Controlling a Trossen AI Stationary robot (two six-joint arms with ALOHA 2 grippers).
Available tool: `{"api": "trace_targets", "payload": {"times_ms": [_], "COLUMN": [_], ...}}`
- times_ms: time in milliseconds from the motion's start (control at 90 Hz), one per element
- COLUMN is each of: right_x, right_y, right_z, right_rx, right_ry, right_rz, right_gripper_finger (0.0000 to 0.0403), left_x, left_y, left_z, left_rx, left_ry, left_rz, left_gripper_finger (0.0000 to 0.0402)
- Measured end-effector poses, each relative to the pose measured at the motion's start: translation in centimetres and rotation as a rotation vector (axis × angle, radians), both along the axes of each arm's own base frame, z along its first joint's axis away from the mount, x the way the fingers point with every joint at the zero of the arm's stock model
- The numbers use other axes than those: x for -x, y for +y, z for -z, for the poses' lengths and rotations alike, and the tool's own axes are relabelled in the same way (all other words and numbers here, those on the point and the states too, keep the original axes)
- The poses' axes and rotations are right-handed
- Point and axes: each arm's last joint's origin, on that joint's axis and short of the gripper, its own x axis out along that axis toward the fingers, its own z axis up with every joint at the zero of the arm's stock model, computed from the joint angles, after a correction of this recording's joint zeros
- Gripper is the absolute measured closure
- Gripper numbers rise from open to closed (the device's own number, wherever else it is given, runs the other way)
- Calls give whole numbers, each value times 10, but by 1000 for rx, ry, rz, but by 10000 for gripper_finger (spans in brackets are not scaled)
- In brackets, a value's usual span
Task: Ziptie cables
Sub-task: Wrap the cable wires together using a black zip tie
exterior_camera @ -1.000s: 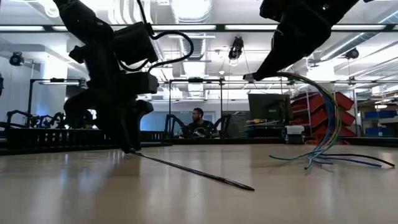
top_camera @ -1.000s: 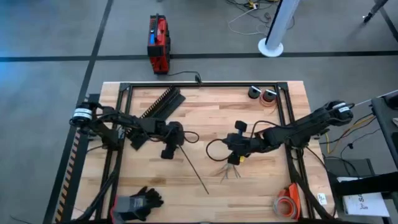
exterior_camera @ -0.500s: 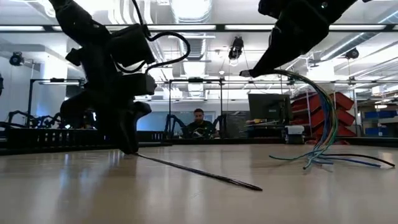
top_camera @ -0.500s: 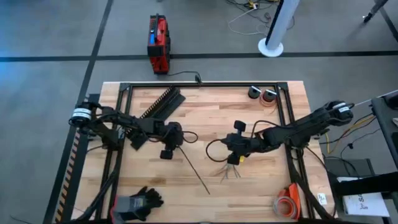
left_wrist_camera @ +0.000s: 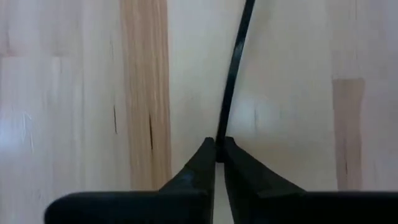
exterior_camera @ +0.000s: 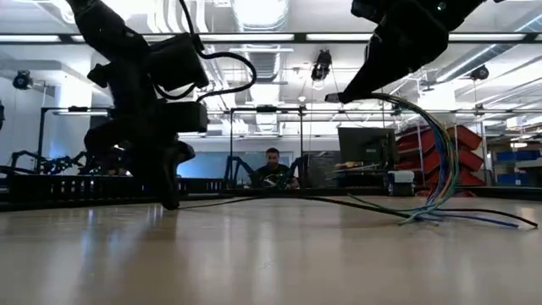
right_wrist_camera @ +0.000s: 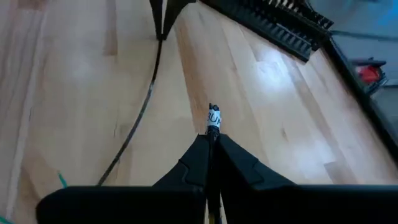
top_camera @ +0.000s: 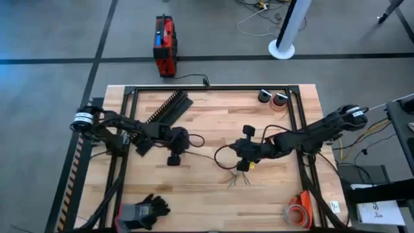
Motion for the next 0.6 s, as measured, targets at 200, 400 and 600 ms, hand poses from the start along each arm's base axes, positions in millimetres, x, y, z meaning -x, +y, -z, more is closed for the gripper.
{"api": "trace_targets", "payload": {"times_ms": [200,400,600], "right_x": [-1,5,3], "right_y": [-2,-13,-17], "right_z": [-38,-69,-83], "right_rx": [93,156,207], "right_ry": [-24,-9,-1], "right_rz": [-89,-111,-157], "right_gripper_finger": [396,396,396], "left_x": [5,8,10], "left_y": [0,0,-1], "left_z": [-12,-25,-35], "left_rx": [11,34,139], "left_ry": [-30,-84,-117], "left_rz": [-27,-74,-184], "left_gripper_finger": [398,399,400]}}
